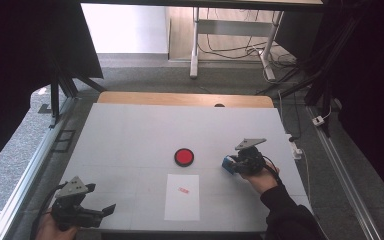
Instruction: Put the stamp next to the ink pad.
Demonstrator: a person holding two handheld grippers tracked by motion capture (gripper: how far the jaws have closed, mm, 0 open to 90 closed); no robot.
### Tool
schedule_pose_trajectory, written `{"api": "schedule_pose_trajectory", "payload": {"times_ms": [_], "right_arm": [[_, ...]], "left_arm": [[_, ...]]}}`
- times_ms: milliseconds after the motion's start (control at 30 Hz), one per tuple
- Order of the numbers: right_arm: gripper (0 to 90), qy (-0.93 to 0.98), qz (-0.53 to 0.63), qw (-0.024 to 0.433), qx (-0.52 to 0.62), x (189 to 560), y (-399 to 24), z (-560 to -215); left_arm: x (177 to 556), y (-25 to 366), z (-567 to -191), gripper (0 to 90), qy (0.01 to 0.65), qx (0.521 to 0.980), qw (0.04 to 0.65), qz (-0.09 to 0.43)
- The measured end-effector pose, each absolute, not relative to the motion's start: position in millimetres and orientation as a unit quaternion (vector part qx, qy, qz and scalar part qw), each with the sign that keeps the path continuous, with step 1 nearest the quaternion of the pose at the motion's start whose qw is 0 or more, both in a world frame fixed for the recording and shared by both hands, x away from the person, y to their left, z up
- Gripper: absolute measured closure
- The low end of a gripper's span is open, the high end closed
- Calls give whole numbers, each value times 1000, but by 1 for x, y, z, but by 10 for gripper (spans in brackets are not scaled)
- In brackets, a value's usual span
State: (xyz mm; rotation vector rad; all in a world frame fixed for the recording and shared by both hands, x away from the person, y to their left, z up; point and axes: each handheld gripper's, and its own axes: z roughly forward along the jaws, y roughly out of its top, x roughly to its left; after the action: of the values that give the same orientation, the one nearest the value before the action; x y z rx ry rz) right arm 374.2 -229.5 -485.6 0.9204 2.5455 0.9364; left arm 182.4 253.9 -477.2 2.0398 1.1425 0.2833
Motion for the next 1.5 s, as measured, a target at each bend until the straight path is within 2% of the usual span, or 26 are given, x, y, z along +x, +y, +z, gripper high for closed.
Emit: {"api": "schedule_pose_trajectory", "payload": {"times_ms": [300,833,1100,1500], "right_arm": [[618,876,330,140,322,373,-229,-482],[422,867,349,153,322,364,-225,-470],[287,857,375,140,325,357,-225,-459],[153,846,396,125,333,342,-221,-452]], "left_arm": [[182,254,-477,15,449,800,383,111],[182,254,-477,15,449,800,382,111],[182,254,-477,15,450,799,383,112],[183,254,-477,15,451,799,382,111]]}}
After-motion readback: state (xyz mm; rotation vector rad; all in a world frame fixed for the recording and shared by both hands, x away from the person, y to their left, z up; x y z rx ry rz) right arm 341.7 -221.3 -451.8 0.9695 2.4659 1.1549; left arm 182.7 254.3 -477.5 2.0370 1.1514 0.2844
